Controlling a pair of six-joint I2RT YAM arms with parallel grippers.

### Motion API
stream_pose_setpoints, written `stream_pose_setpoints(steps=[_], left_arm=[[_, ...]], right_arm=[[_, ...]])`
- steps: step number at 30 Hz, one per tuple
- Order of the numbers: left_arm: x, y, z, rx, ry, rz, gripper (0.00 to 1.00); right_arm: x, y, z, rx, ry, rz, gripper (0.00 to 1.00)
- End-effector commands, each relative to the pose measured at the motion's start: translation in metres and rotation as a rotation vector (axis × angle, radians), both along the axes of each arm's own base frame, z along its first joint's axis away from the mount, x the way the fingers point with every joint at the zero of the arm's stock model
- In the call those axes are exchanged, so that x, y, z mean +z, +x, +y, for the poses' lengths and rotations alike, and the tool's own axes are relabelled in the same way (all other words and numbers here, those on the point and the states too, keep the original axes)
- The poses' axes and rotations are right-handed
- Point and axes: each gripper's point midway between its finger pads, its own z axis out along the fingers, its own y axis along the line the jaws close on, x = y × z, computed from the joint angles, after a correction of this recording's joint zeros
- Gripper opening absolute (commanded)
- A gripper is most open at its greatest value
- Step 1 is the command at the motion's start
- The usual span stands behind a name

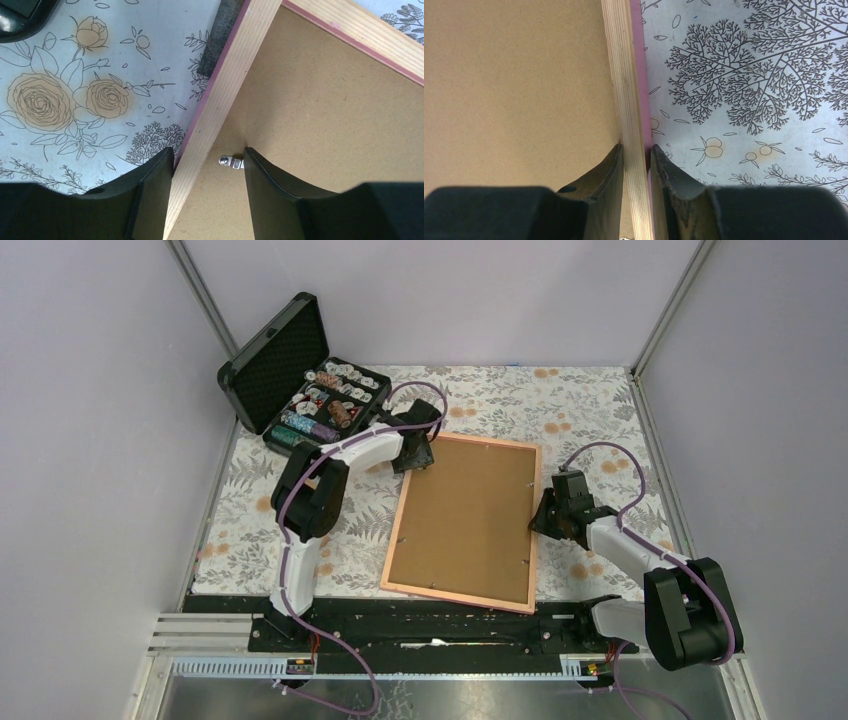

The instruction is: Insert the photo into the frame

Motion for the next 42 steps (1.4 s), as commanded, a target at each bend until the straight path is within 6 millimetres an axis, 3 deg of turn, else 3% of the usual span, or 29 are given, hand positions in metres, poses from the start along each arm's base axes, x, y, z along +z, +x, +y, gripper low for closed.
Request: stream_pose_setpoints(steps=[1, 3, 4, 9, 12, 16, 21, 24, 33, 42], left_arm=[[-0.012, -0.019, 0.017, -0.061, 0.078, 0.041, 0.48], [-0.012, -0.021, 0.022, -0.08, 0.092, 0.029, 0.32], [-0.012, -0.022, 0.025, -0.092, 0.102, 0.023, 0.29], [-0.014, -0.021, 0.038, -0.116, 0.14, 0.009, 0.21], [-0.011, -0.02, 0.03, -0.17, 0.109, 0.013, 0.17], [0.009, -0.018, 0.016, -0.183, 0.026, -0.015, 0.29], [0.034, -0.01, 0.007, -0.058, -0.057, -0.025, 0.72], [0.038, -0.007, -0.004, -0.001, -0.114, 0.008, 0.8], [0.016, -0.005, -0.016, 0.071, -0.14, 0.107, 0.81], [0.005, -0.008, -0.008, 0.108, -0.087, 0.128, 0.72]], right_arm=[[-0.005, -0.005, 0.002, 0.002, 0.014, 0.021, 0.0], [-0.005, -0.005, 0.002, 0.002, 0.014, 0.023, 0.0], [-0.005, -0.005, 0.002, 0.003, 0.013, 0.022, 0.0], [-0.005, -0.005, 0.002, 0.004, 0.016, 0.023, 0.0], [-0.006, -0.005, 0.002, 0.006, 0.017, 0.024, 0.0], [-0.006, -0.005, 0.004, 0.011, 0.022, 0.025, 0.0], [-0.006, -0.006, 0.005, 0.016, 0.027, 0.028, 0.0], [-0.006, -0.006, 0.006, 0.02, 0.029, 0.029, 0.0], [-0.006, -0.006, 0.007, 0.028, 0.035, 0.028, 0.0], [-0.007, -0.006, 0.008, 0.031, 0.038, 0.029, 0.0]])
